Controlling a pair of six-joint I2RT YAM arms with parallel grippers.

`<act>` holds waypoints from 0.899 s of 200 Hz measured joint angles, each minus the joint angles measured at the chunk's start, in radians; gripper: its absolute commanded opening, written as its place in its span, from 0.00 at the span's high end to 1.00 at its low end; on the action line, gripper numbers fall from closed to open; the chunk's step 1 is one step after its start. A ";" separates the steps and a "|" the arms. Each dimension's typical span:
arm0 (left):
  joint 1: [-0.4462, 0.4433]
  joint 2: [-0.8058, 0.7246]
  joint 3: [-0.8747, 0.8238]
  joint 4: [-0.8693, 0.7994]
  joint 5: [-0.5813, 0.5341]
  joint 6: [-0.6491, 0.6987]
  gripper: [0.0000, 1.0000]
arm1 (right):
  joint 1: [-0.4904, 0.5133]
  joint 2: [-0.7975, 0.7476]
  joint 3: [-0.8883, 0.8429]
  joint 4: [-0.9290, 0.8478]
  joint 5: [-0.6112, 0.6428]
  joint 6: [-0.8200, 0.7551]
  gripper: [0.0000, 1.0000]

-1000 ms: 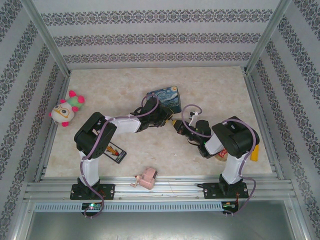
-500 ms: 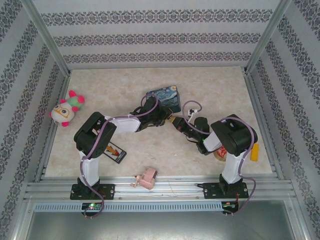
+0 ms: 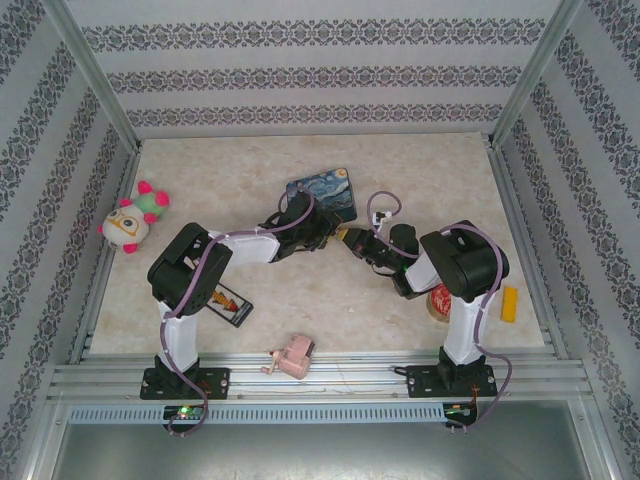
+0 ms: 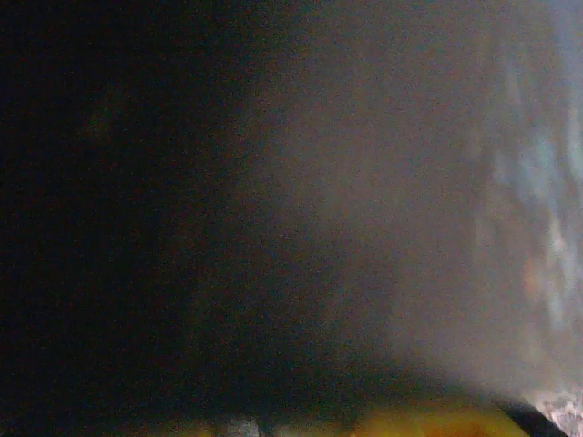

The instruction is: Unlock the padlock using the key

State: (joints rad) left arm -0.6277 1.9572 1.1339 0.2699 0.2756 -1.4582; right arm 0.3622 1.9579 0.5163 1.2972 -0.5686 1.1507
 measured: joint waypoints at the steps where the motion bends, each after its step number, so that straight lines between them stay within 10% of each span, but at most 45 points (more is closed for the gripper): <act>1: -0.001 0.000 0.000 0.001 0.003 0.001 0.53 | 0.000 0.000 0.000 0.000 0.001 0.000 1.00; 31: -0.019 0.000 0.000 0.013 0.031 0.014 0.44 | -0.002 0.001 -0.006 0.001 0.019 0.006 1.00; 81: -0.051 0.000 -0.046 0.112 0.095 0.034 0.00 | 0.002 -0.001 -0.066 0.024 0.079 0.011 1.00; 180: -0.058 -0.107 -0.229 0.307 -0.077 0.252 0.04 | 0.029 -0.016 -0.113 0.043 0.152 0.042 1.00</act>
State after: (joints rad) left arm -0.6857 1.8503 0.9051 0.5770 0.1986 -1.2064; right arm 0.3912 1.9415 0.4034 1.3407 -0.4164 1.1927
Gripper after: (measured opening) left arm 0.993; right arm 0.049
